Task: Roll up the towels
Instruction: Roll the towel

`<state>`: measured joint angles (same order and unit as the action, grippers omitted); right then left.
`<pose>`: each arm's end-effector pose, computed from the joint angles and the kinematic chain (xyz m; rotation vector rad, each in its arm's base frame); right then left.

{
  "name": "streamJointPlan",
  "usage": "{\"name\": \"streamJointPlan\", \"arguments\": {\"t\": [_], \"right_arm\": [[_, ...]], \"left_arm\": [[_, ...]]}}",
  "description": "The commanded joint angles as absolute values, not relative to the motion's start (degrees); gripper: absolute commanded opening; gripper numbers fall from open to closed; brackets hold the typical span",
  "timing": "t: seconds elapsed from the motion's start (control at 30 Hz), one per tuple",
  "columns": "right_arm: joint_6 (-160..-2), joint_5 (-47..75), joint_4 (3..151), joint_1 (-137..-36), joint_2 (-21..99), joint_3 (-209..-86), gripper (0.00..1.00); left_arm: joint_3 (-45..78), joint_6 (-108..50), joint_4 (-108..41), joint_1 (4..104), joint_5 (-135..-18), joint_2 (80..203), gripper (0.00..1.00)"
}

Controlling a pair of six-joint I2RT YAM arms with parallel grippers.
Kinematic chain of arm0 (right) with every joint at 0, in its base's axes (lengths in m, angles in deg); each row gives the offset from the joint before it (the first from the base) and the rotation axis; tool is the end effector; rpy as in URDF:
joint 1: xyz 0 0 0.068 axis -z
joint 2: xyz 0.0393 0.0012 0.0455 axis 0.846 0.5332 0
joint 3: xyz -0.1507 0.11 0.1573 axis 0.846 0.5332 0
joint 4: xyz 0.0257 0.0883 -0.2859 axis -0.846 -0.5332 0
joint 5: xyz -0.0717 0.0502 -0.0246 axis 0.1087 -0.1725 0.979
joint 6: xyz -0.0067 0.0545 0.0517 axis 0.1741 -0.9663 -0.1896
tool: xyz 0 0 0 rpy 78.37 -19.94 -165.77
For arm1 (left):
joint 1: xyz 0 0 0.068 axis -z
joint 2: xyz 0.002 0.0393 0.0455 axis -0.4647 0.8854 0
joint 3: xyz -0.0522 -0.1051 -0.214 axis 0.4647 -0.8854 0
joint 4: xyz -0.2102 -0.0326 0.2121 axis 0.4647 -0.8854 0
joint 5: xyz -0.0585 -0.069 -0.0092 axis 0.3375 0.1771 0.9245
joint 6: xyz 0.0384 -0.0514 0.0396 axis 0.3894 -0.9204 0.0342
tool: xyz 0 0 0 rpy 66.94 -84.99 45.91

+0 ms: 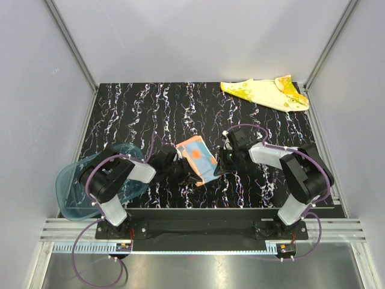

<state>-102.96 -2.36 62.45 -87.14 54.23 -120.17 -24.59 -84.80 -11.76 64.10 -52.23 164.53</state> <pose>0.2851 0.1900 0.0558 -0.1526 2.8160 0.8461 0.2312 -0.2131 0.0163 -0.3869 2.7053 -1.4106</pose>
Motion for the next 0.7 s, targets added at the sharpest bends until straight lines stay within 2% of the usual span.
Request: {"name": "streamJointPlan", "arguments": {"t": [0.0,0.03,0.13,0.27,0.3,0.4,0.5,0.67], "right_arm": [[-102.62,2.16,62.58,-86.61,57.89,-120.19,0.06],[-102.62,2.42,62.40,-86.61,58.33,-120.19,0.06],[-102.44,2.78,62.32,-86.61,58.86,-120.19,0.06],[-102.35,2.87,62.05,-86.61,59.21,-120.46,0.06],[-102.35,2.61,62.05,-86.61,59.21,-120.54,0.06],[-102.35,2.43,61.70,-86.61,59.13,-120.72,0.06],[-102.09,2.25,61.35,-86.61,58.95,-121.07,0.06],[-102.00,2.34,61.00,-86.61,59.21,-121.60,0.06]], "left_arm": [[-24.93,-80.74,-20.54,63.81,-58.46,161.08,0.26],[-24.31,-78.38,-23.26,63.99,-60.14,158.02,0.38],[-21.41,-73.98,-34.42,64.61,-66.73,151.96,0.47],[-14.48,-67.39,-53.11,68.89,-80.95,144.82,0.49],[-11.07,-65.80,-55.61,70.48,-89.16,143.68,0.49],[-6.57,-58.69,-59.93,77.51,-99.84,140.59,0.47],[-4.89,-52.18,-58.98,82.96,-102.51,140.23,0.42],[-2.07,-44.43,-55.03,88.60,-99.10,145.32,0.40]]}}
